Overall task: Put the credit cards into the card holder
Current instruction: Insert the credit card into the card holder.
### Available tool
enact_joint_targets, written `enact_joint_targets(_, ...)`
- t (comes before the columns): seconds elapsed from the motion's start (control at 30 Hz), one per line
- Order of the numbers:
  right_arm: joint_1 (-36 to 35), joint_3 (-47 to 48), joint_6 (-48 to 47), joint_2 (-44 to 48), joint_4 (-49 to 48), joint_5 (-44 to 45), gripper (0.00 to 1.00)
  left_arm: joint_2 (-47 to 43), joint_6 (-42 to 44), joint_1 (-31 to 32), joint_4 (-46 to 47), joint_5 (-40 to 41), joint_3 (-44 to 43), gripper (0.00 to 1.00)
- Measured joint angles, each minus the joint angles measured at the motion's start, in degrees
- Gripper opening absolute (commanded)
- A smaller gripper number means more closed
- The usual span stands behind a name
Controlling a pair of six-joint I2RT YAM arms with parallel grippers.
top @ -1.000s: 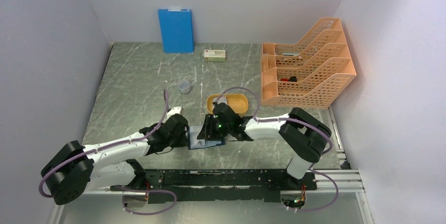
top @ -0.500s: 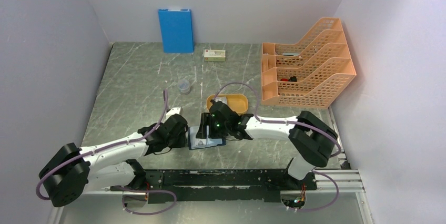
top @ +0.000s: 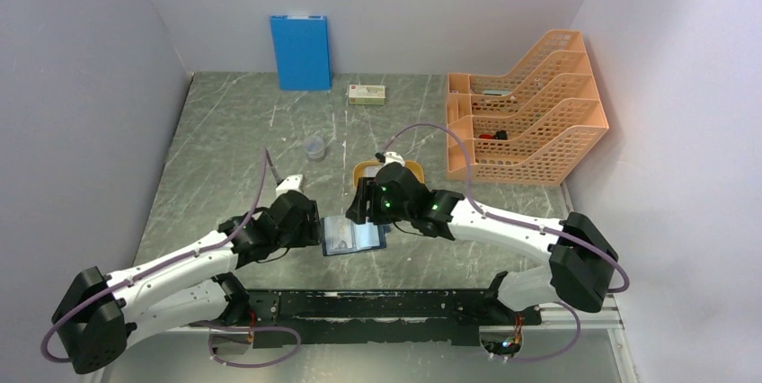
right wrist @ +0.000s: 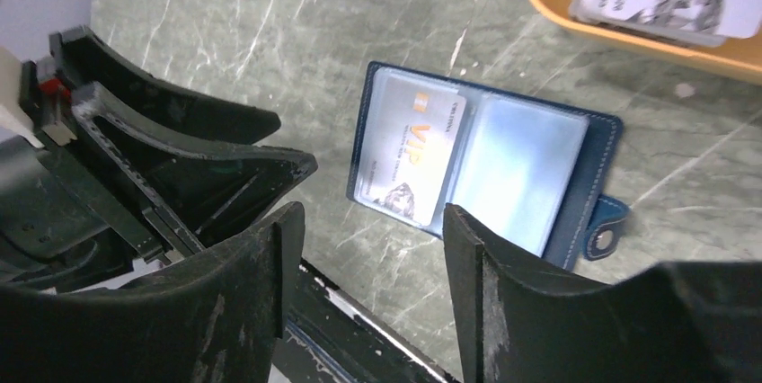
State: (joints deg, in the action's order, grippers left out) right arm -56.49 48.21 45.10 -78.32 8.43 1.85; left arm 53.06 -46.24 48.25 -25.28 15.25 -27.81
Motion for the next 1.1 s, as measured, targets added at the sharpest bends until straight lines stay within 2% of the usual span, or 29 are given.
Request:
enact_joint_targets(0.2,1.38,-1.90,-0.28,0.17,-0.20,1.64,0.49,3.19,-0.28,0.00,-0.46,0.55,0.00,0.61)
enact_joint_targets(0.43,1.40,-1.97,0.31,-7.96,-4.11,-0.52,0.49,5.73,-1.16,-0.07,0.72,0.59,0.07,0.60)
enact_joint_targets(0.57,1.40,-0.57,1.01,-13.29,-5.60,-1.88,0.44,7.13,-1.14,-0.42,1.57,0.61,0.20,0.59)
enact_joint_targets(0.77,1.40,0.07,2.12,-17.64,-8.33,-3.67,0.44,9.40,-1.14,-1.70,3.08,0.63,1.70,0.58)
enact_joint_targets(1.1,1.40,0.09,3.37,-19.06,-12.22,-7.04,0.43,10.82,-0.87,-2.69,6.49,0.57,2.38,0.55)
